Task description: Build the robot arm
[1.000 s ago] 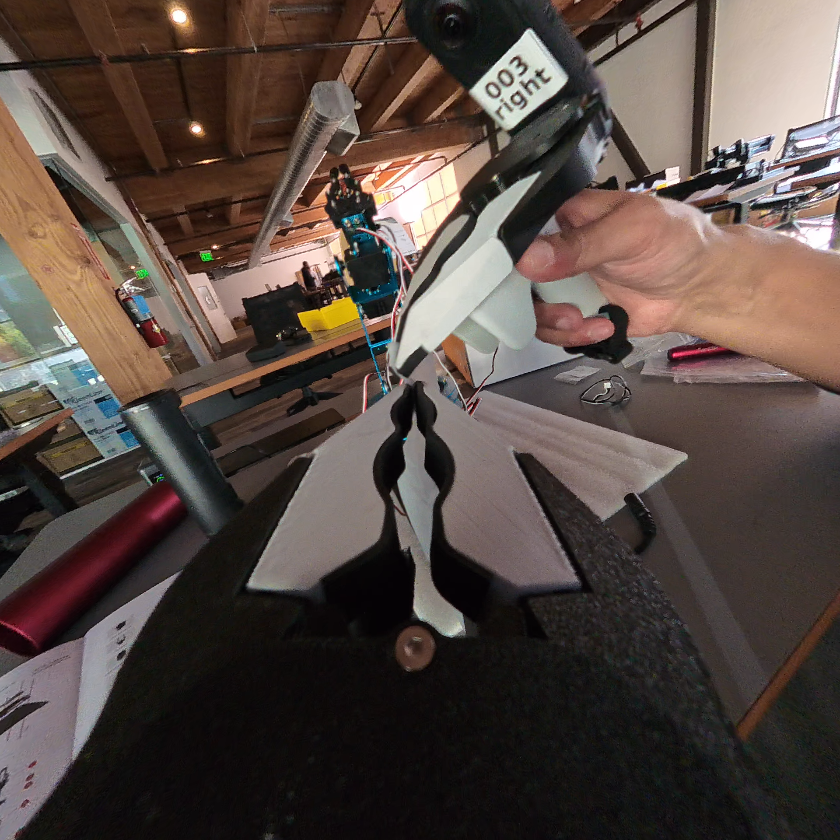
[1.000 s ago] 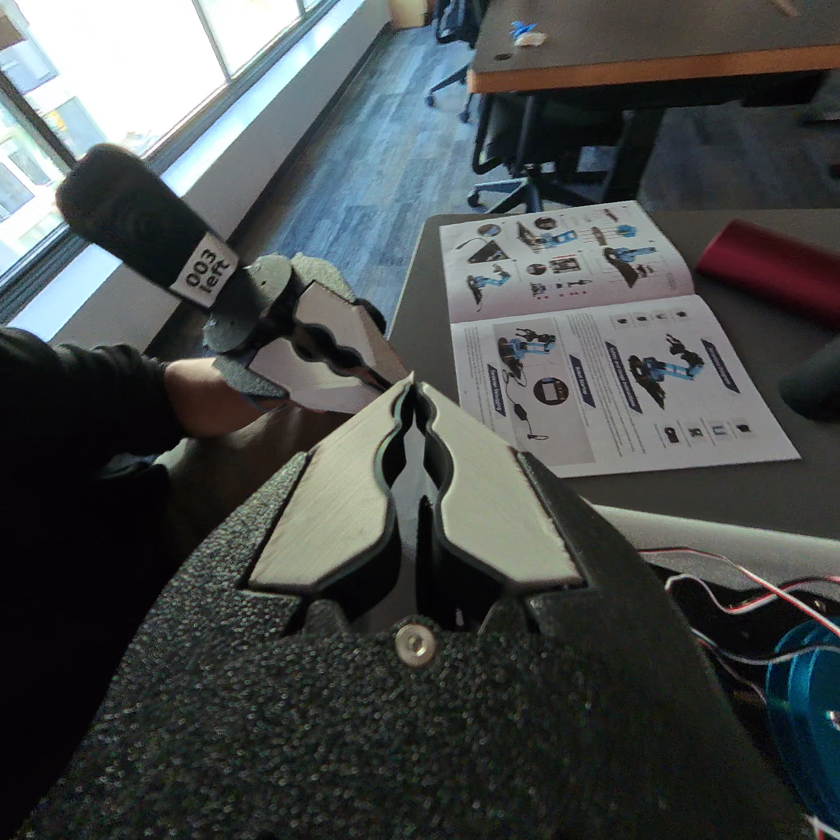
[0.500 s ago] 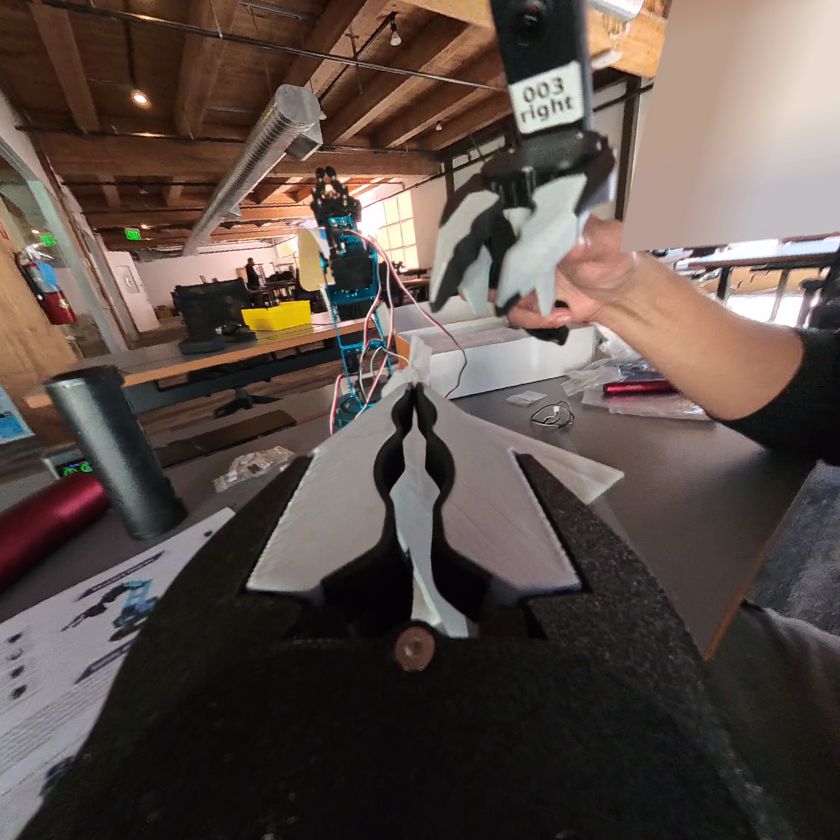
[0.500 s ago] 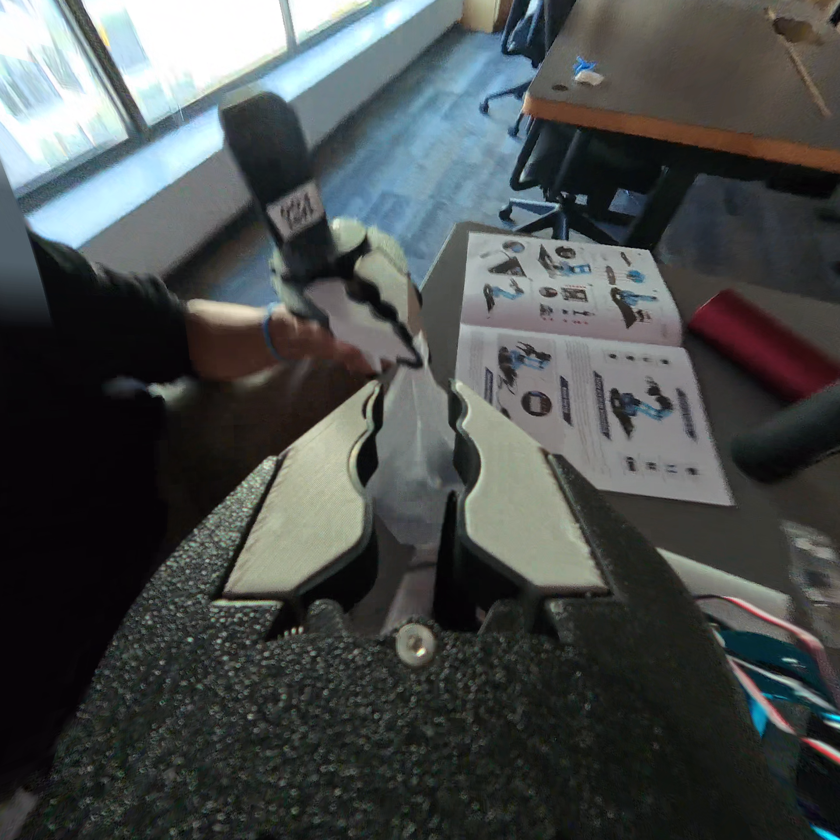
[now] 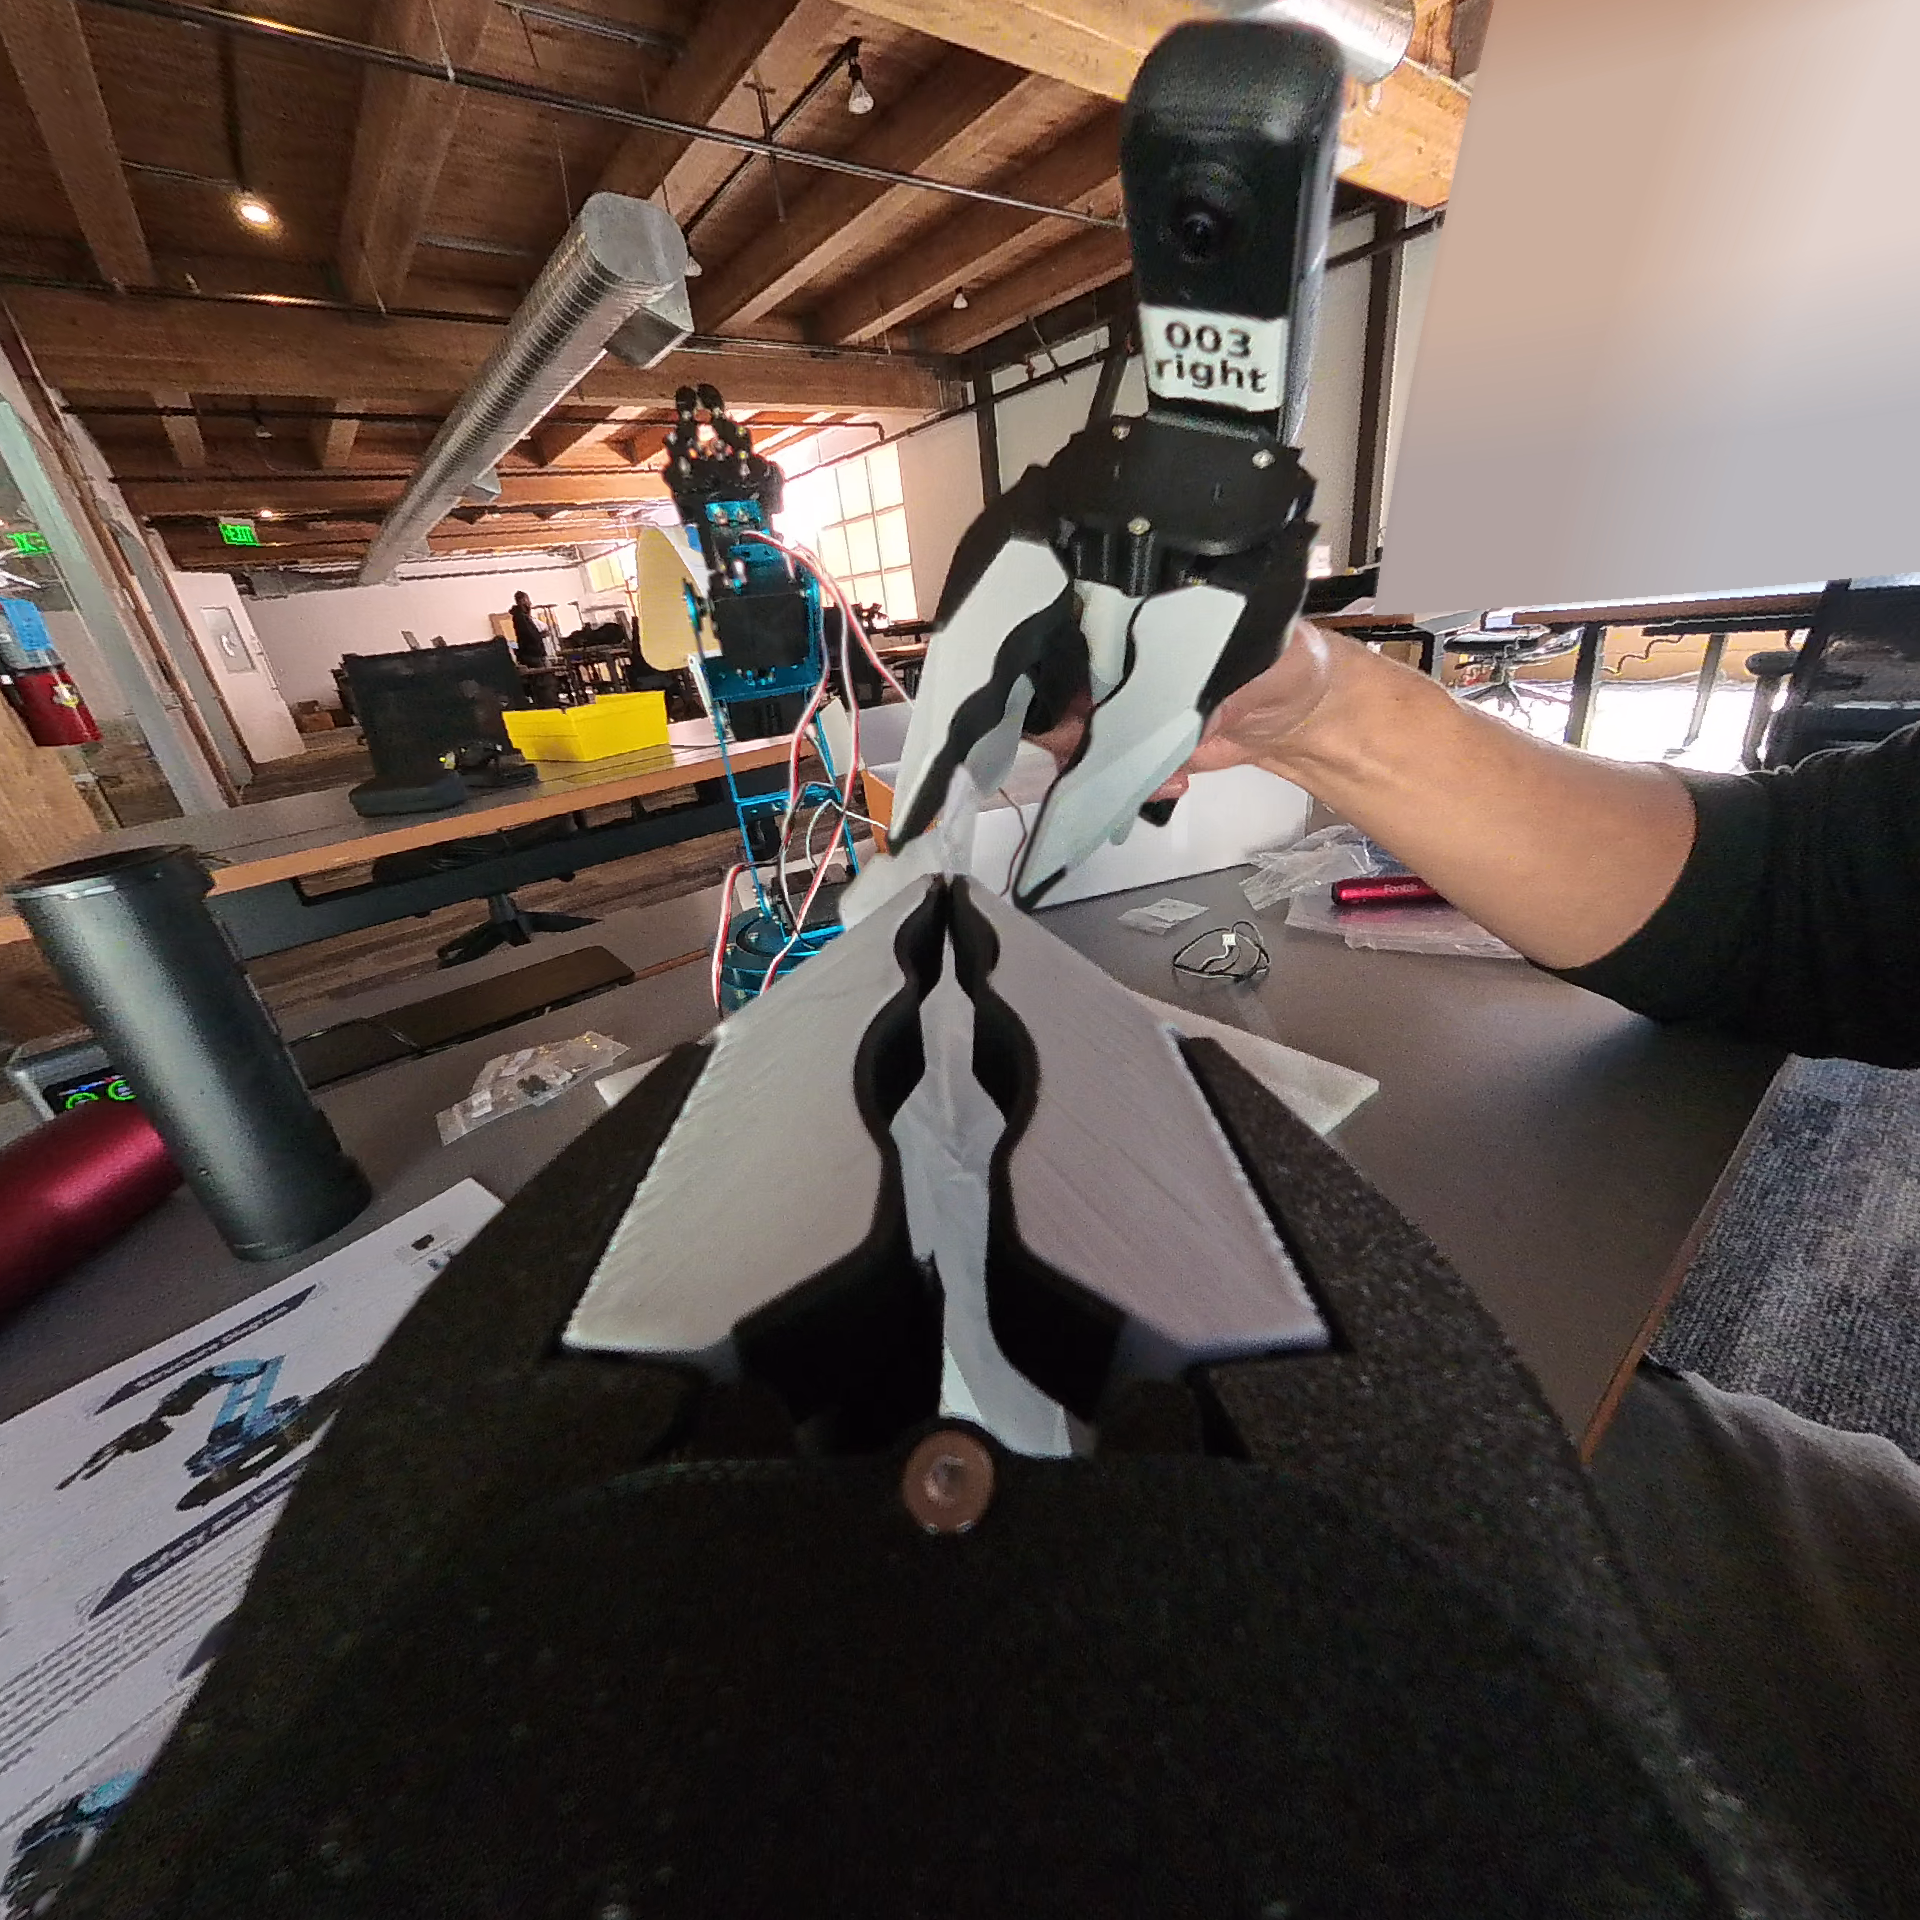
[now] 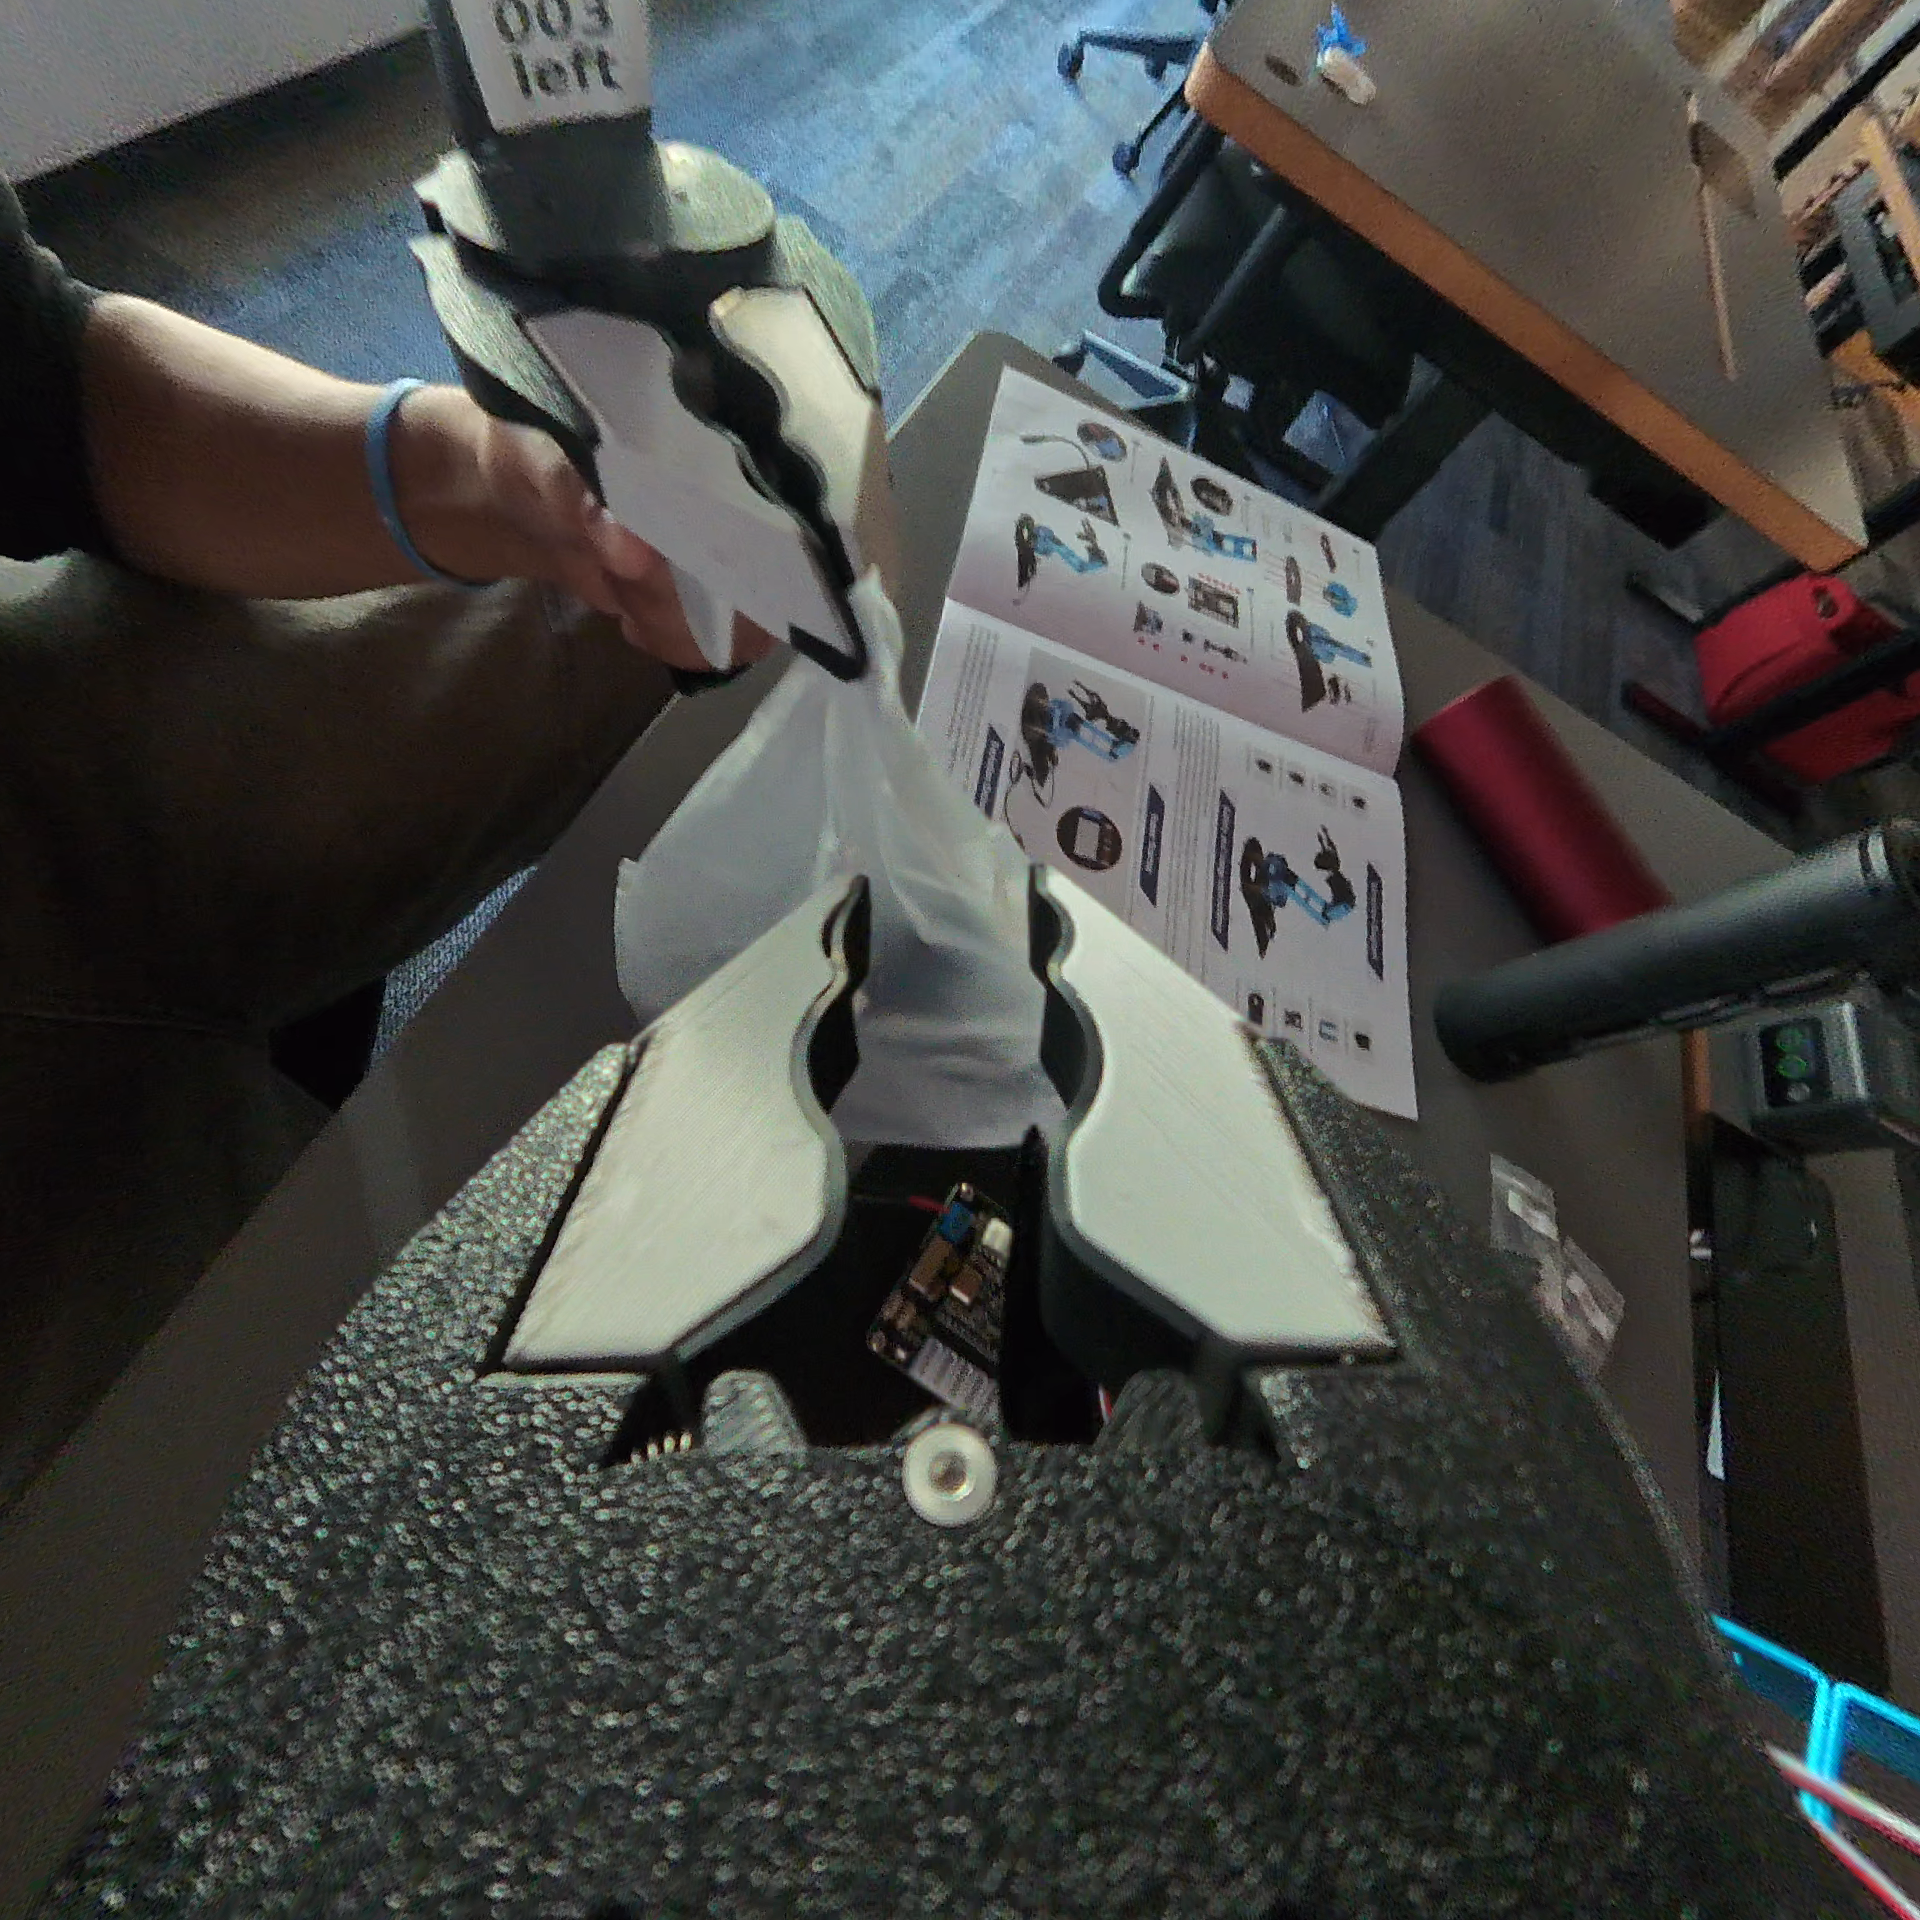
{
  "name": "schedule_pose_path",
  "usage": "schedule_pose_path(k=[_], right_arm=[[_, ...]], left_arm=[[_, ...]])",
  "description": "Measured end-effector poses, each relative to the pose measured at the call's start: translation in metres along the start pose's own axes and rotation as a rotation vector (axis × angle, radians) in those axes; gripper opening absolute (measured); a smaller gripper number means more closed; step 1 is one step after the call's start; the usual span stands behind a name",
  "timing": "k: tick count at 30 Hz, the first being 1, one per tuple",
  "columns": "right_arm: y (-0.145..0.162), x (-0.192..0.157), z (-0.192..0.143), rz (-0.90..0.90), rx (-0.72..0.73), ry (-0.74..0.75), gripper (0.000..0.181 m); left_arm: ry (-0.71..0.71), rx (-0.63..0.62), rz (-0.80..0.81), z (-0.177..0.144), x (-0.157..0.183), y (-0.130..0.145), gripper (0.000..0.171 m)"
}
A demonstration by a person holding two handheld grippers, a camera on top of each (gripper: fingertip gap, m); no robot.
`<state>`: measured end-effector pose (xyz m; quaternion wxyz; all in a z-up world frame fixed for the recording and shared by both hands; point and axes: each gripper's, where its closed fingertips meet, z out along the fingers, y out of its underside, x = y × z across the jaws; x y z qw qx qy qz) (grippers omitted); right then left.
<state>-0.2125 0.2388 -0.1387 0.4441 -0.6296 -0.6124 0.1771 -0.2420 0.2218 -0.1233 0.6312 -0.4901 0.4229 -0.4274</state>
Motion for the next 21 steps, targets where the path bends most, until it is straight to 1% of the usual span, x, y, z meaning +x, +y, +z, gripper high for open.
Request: schedule_pose_path(k=[2,5,9,15,16,19,21], right_arm=[[0.006,0.005,-0.004,0.024,-0.010,0.004,0.030],[0.005,-0.002,-0.006,0.052,0.015,-0.054,0.029],[0.009,-0.003,0.008,0.022,-0.014,-0.036,0.030],[0.009,0.011,0.013,-0.085,-0.011,0.098,0.016],[0.009,0.011,0.013,-0.117,-0.016,0.117,0.002],[0.006,0.014,0.010,-0.195,-0.025,0.179,0.000],[0.003,0.016,0.007,-0.244,-0.013,0.219,0.000]], left_arm=[[0.001,-0.001,-0.002,0.000,0.000,0.000,0.000],[0.003,-0.002,0.000,-0.001,0.000,0.000,0.000],[0.018,-0.004,-0.002,-0.001,0.004,0.000,0.000],[0.065,-0.016,0.002,0.001,0.016,-0.001,0.000],[0.073,-0.023,0.002,0.002,0.018,-0.001,0.000],[0.092,-0.057,-0.021,0.002,0.021,0.000,0.002],[0.134,-0.104,-0.042,-0.002,0.028,0.002,0.009]])
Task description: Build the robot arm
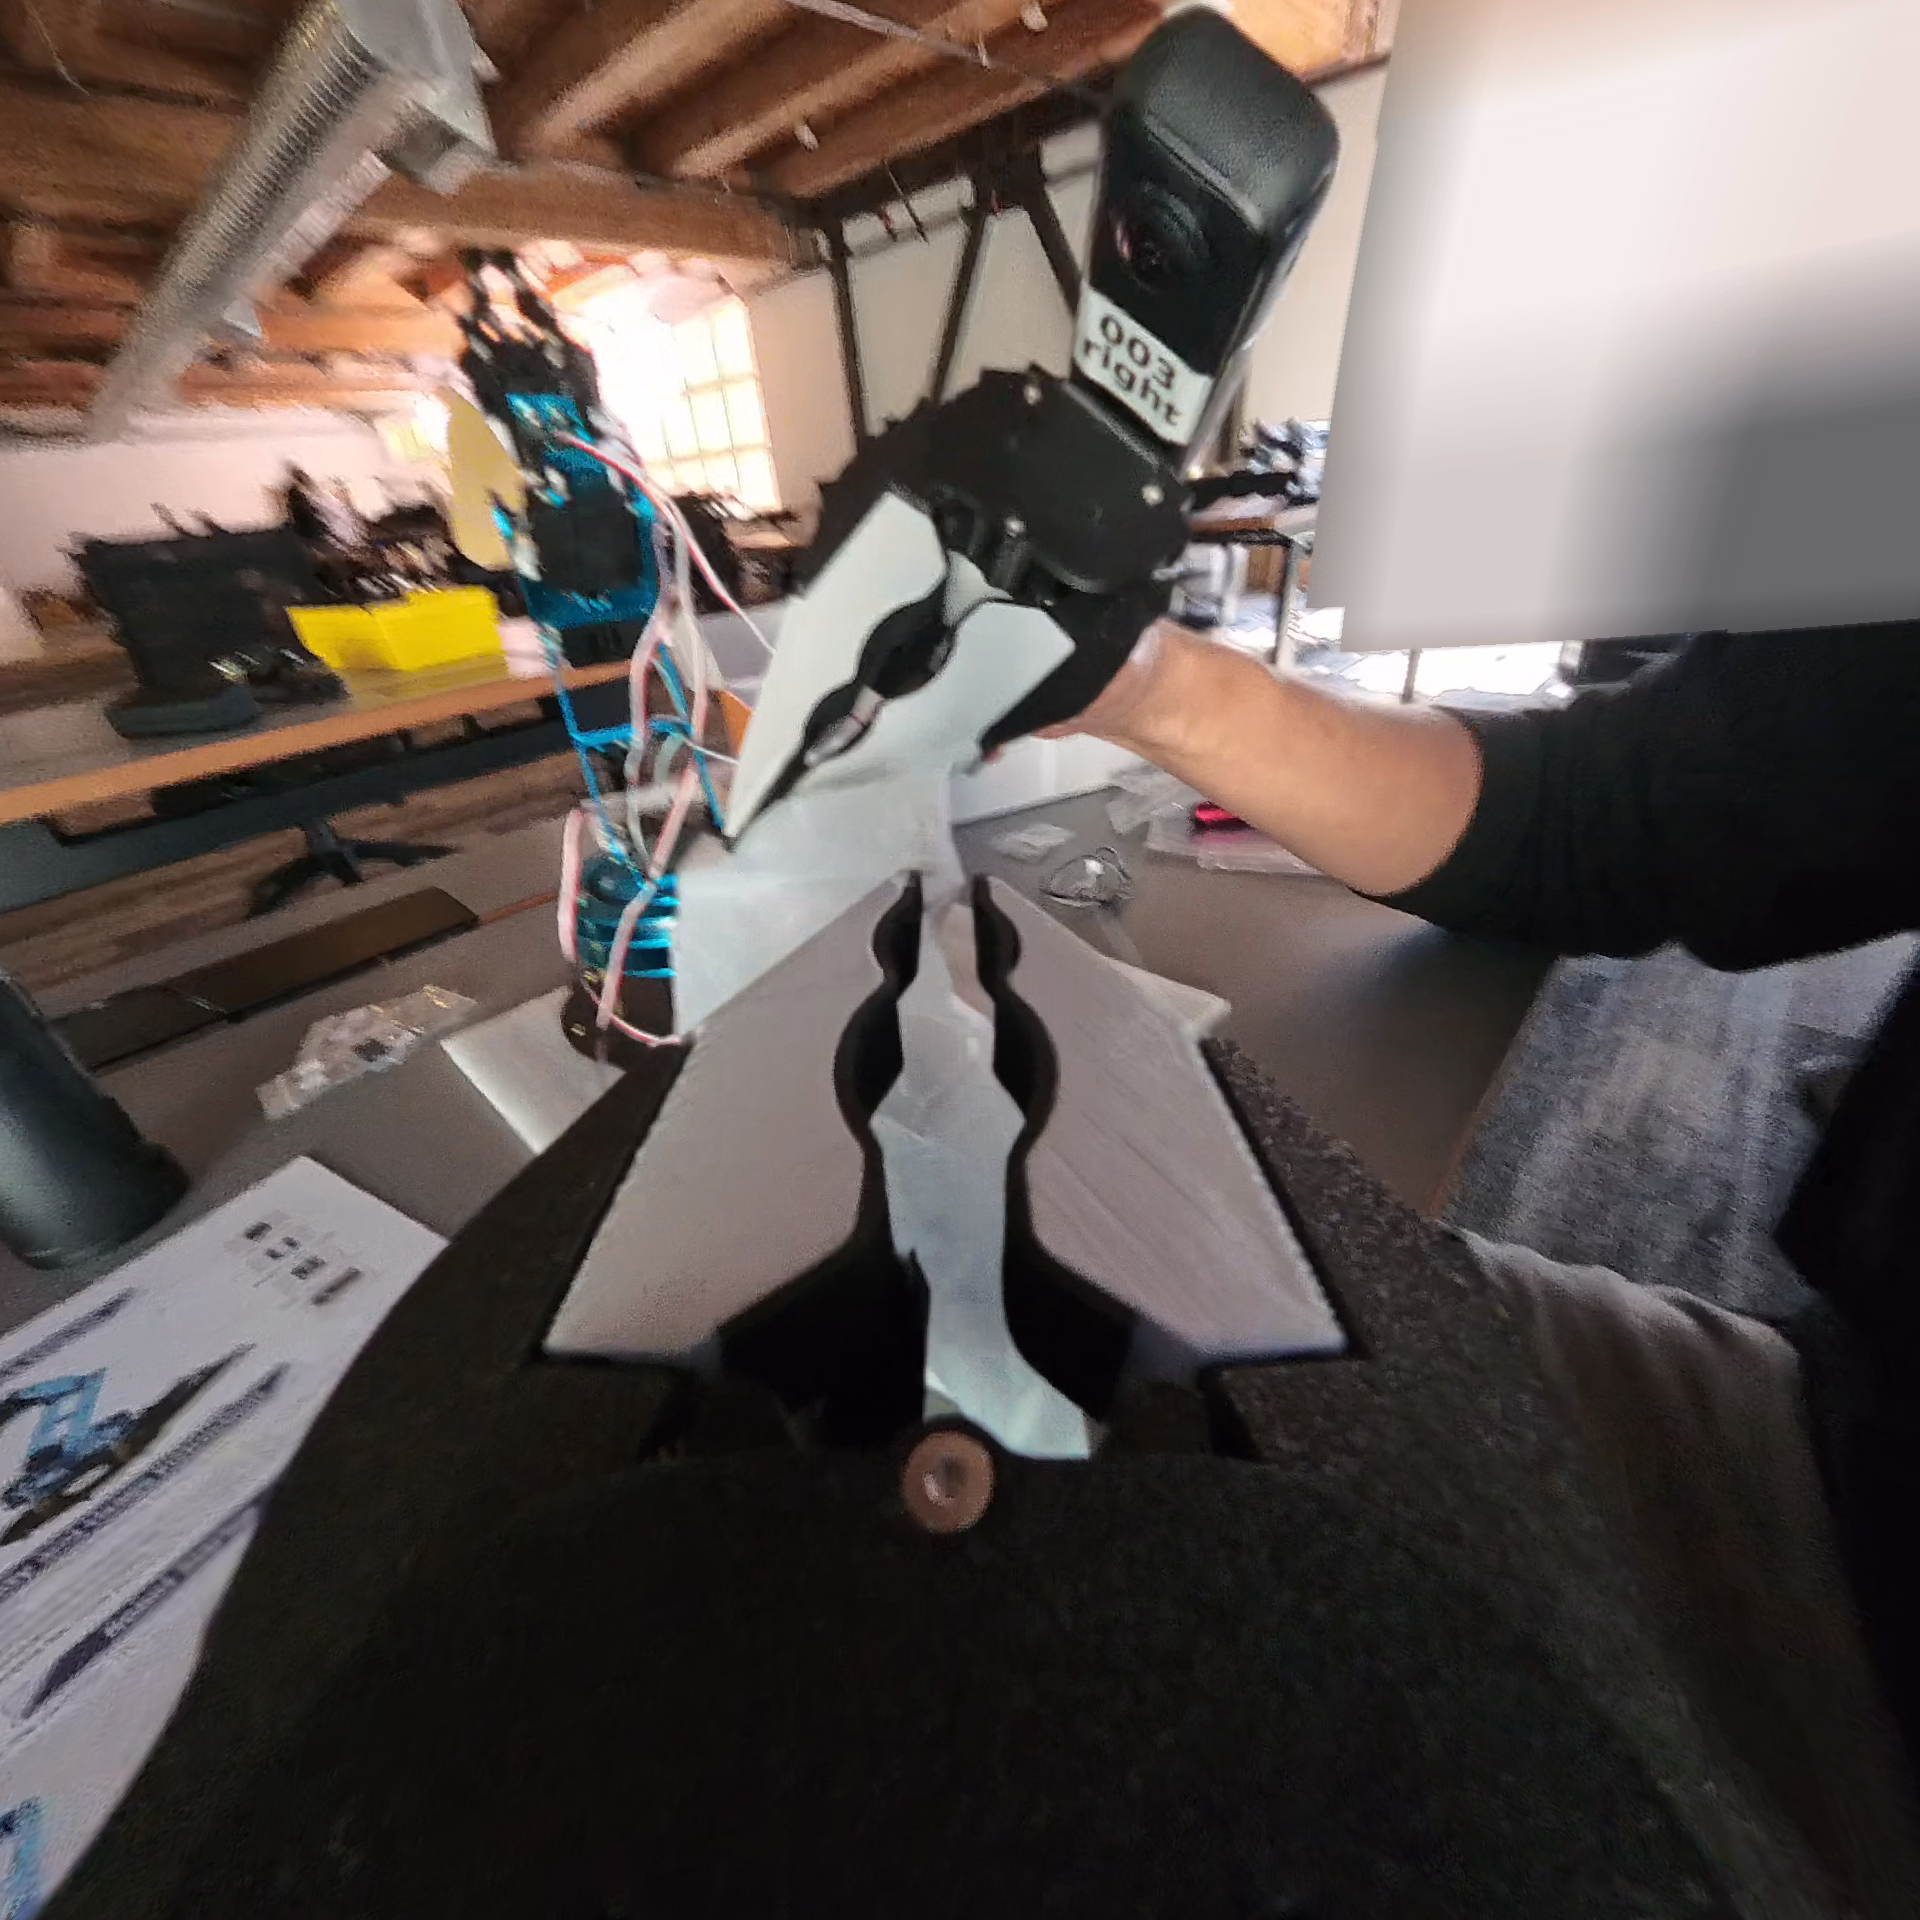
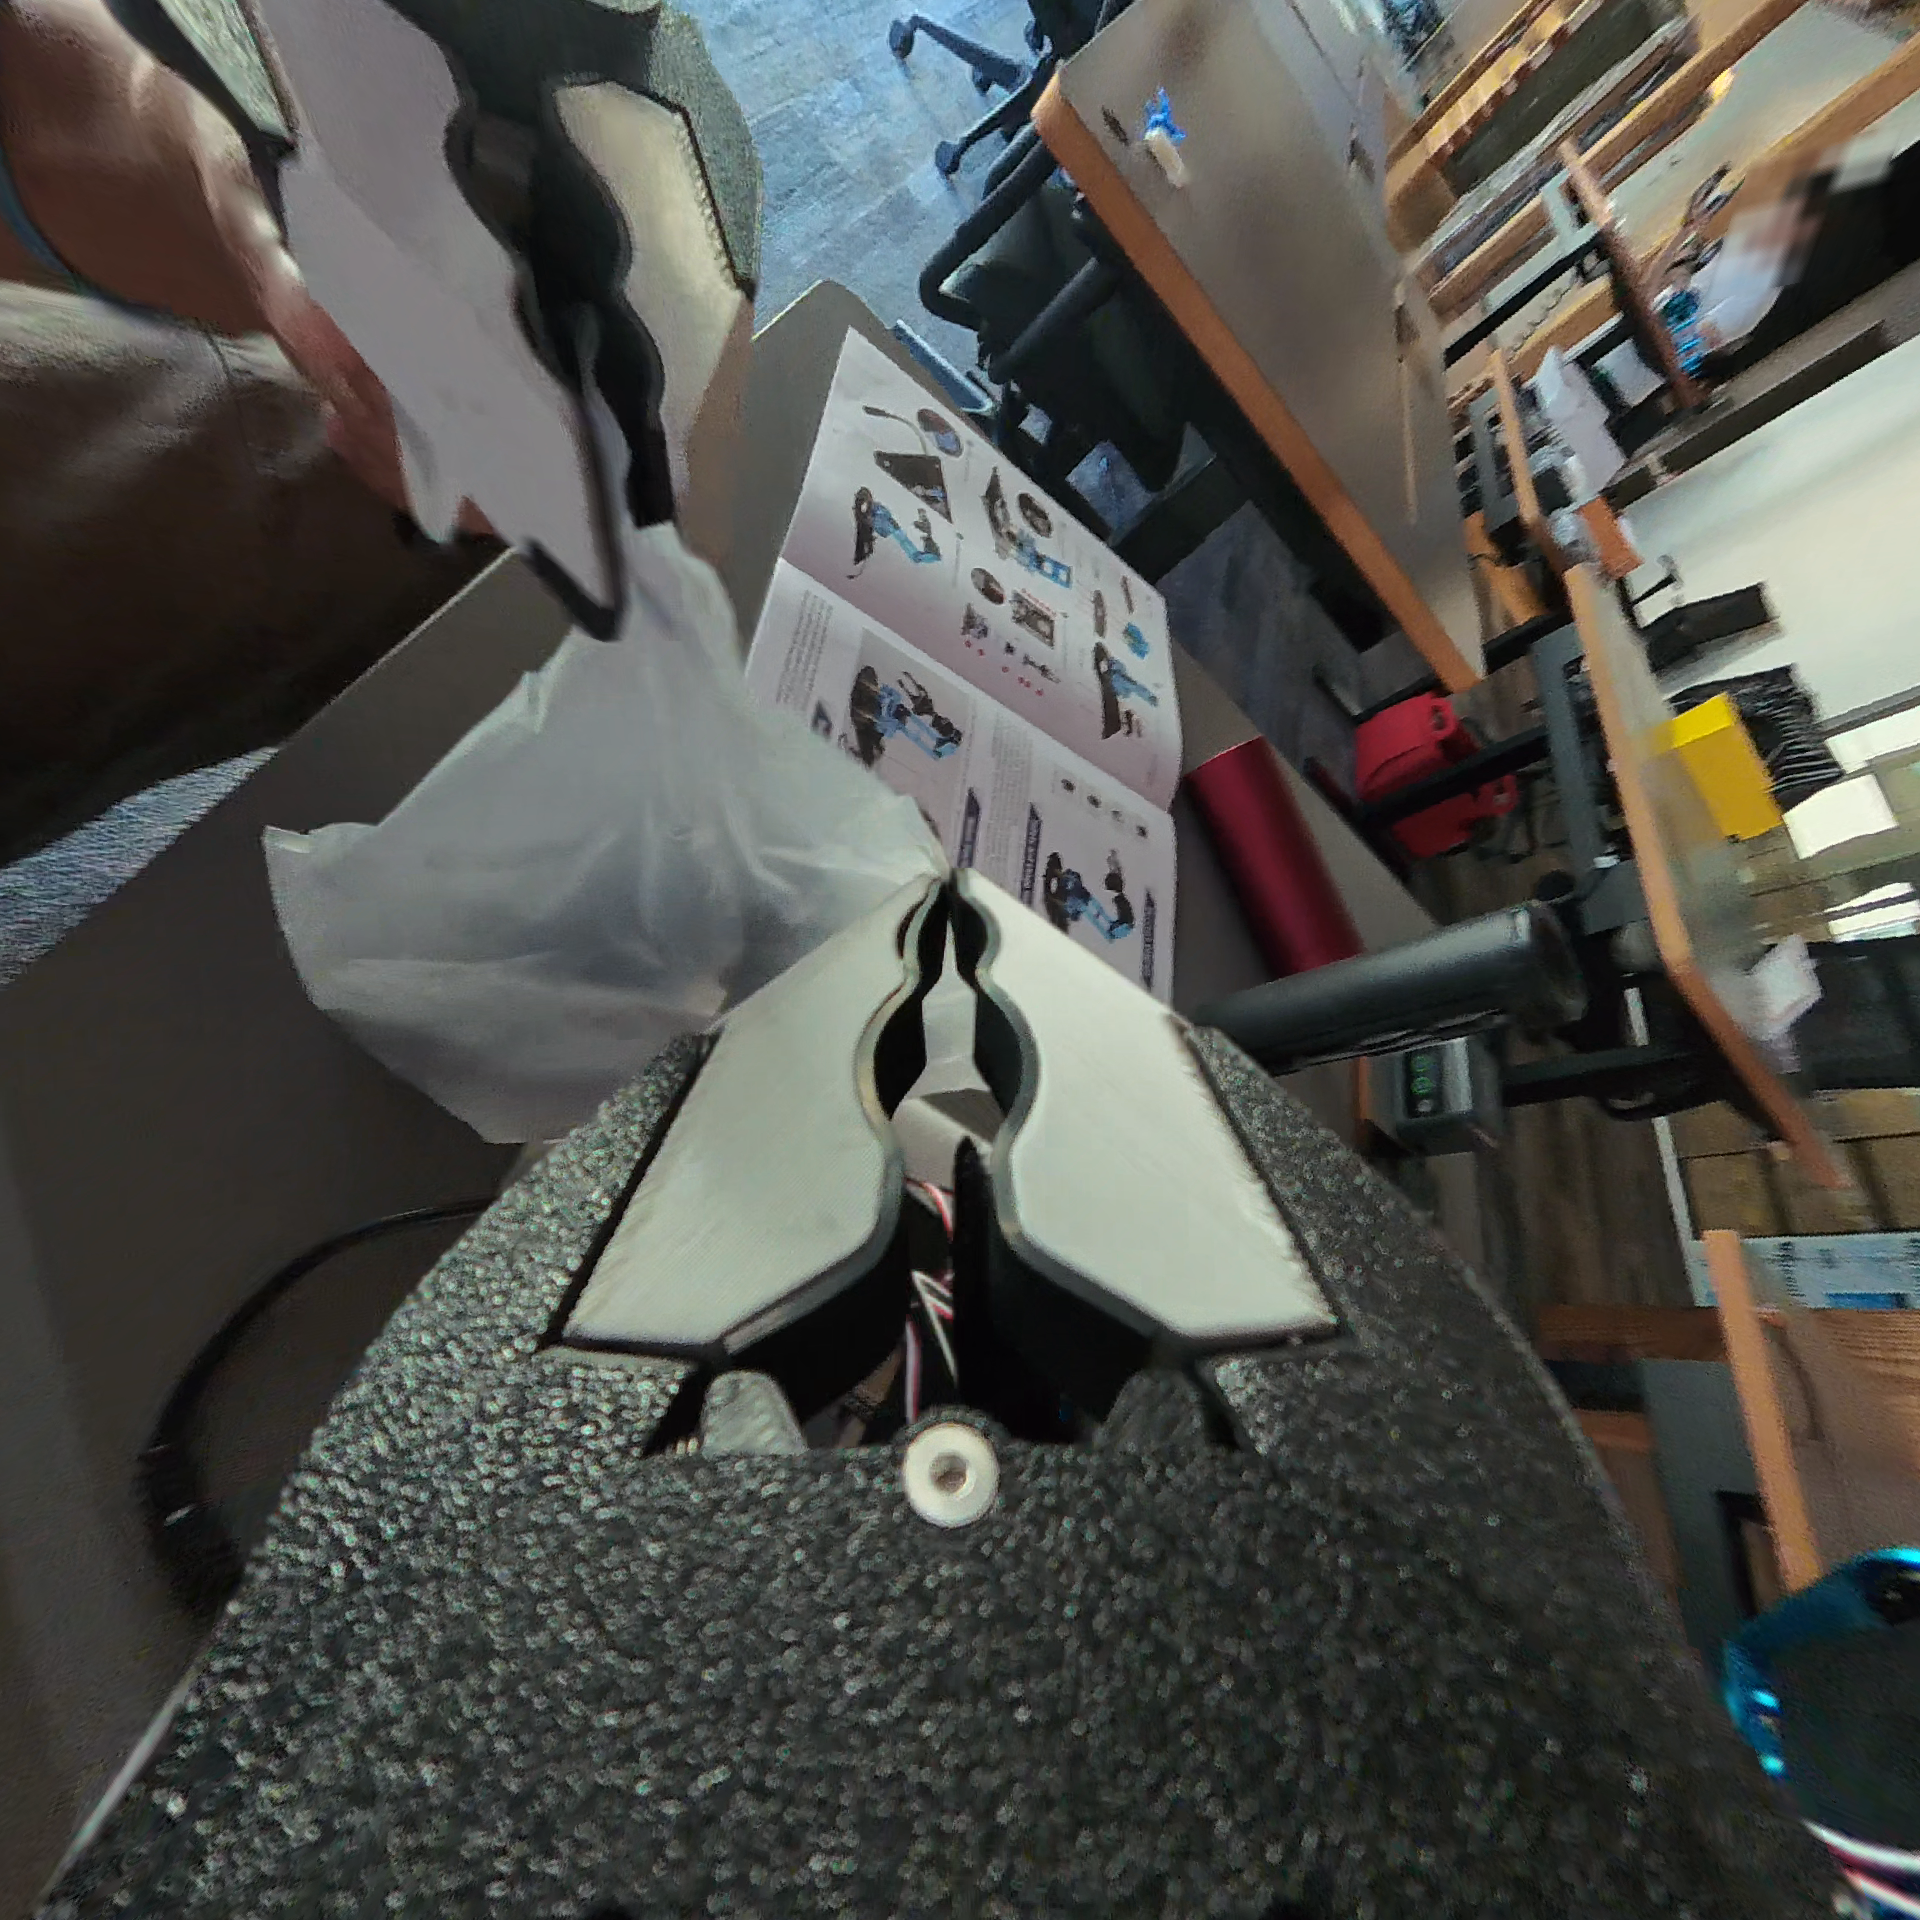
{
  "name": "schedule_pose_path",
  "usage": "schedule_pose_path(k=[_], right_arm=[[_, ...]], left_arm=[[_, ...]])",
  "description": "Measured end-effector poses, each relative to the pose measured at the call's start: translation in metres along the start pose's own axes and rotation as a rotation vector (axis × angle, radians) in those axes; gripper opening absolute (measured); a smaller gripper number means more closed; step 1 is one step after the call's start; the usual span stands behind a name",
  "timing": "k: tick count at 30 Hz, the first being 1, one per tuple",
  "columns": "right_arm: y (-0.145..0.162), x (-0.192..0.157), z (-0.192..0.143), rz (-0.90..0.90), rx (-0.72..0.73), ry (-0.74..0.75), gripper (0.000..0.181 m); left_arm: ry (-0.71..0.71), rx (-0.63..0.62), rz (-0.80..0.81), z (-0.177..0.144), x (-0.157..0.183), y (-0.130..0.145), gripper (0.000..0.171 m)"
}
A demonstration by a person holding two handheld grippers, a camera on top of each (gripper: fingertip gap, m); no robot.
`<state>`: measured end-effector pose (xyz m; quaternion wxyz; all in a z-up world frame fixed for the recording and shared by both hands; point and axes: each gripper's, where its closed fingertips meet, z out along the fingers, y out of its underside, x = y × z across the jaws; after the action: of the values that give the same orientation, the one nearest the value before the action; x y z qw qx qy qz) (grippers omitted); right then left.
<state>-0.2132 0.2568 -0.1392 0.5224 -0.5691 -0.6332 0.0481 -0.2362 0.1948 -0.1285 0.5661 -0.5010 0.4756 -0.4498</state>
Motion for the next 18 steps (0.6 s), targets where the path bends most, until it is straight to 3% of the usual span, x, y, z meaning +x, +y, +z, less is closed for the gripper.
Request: schedule_pose_path(k=[2,4,7,10,13,18], right_arm=[[0.000,0.001,0.000,-0.061,-0.015,0.045,0.000],[-0.002,0.000,0.001,-0.134,-0.022,0.088,0.000],[-0.009,-0.004,0.003,-0.220,-0.010,0.145,0.000],[-0.011,-0.004,0.006,-0.317,-0.031,0.224,0.000],[-0.012,-0.005,0.007,-0.362,-0.037,0.267,0.000],[-0.004,-0.002,0.007,-0.402,-0.073,0.286,0.000]], left_arm=[[0.081,-0.041,-0.074,-0.010,0.006,-0.006,0.030],[0.188,-0.046,-0.198,-0.022,0.004,-0.025,0.032],[0.177,-0.154,-0.389,-0.015,-0.034,-0.037,0.024],[0.266,-0.385,-0.566,0.009,-0.043,-0.022,0.024],[0.316,-0.638,-0.609,0.022,-0.039,0.005,0.021],[0.371,-0.799,-0.553,0.023,-0.044,0.020,0.003]])
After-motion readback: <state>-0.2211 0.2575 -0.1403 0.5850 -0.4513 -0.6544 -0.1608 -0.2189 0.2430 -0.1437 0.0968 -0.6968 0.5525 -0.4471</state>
